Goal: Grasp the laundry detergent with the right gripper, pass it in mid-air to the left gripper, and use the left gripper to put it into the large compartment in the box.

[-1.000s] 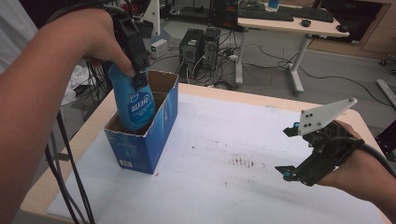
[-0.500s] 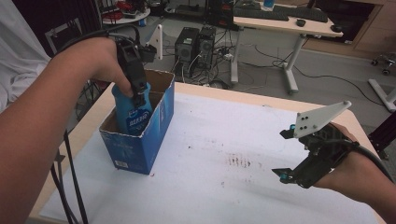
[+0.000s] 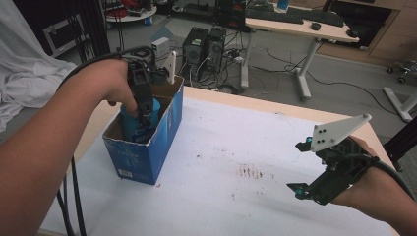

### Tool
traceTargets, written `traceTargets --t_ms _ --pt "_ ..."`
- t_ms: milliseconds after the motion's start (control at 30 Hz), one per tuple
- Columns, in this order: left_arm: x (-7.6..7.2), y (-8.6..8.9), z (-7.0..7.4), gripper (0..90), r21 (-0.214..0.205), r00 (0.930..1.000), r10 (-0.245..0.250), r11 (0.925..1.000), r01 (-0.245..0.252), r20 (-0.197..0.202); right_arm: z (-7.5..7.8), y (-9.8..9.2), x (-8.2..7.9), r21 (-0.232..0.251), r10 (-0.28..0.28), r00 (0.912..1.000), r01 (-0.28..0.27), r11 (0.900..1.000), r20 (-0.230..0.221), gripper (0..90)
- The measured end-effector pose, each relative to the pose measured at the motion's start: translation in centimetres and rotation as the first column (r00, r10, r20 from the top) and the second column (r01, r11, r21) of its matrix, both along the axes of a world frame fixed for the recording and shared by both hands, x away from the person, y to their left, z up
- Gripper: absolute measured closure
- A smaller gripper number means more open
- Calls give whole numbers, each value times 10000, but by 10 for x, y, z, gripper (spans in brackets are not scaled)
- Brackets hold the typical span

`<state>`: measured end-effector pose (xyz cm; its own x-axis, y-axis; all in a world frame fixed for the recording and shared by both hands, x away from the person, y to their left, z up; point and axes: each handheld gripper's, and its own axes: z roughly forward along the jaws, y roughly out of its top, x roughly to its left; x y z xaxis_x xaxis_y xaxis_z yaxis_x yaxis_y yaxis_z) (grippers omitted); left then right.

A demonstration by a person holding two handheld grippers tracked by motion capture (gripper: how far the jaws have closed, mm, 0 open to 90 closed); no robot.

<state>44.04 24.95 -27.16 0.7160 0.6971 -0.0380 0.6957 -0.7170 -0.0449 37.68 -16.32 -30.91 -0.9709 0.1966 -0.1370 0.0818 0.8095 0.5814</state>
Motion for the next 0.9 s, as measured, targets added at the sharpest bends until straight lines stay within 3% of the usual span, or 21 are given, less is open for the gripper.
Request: traceTargets --t_ms 100,233,433,533,900 --pt "0 2 -5 383 5 9998 -193 9998 193 -5 0 0 0 -33 -4 10000 4 10000 -29 8" --pt "0 3 -15 383 -74 9966 -819 9966 819 -6 -1 2 0 -84 -23 10000 22 10000 -60 8" --pt "-1 3 -25 382 -150 9921 -1240 9922 1237 -200 -3 6 0 -184 46 10000 -47 9998 -61 8" --pt "-1 4 -26 382 -333 9915 -1300 9910 1296 -92 -5 7 1 -182 29 10000 -30 9998 -79 8" --pt "2 3 -28 377 -335 9910 -1333 9906 1328 -138 -7 8 1 -229 47 9999 -49 9997 -111 8"
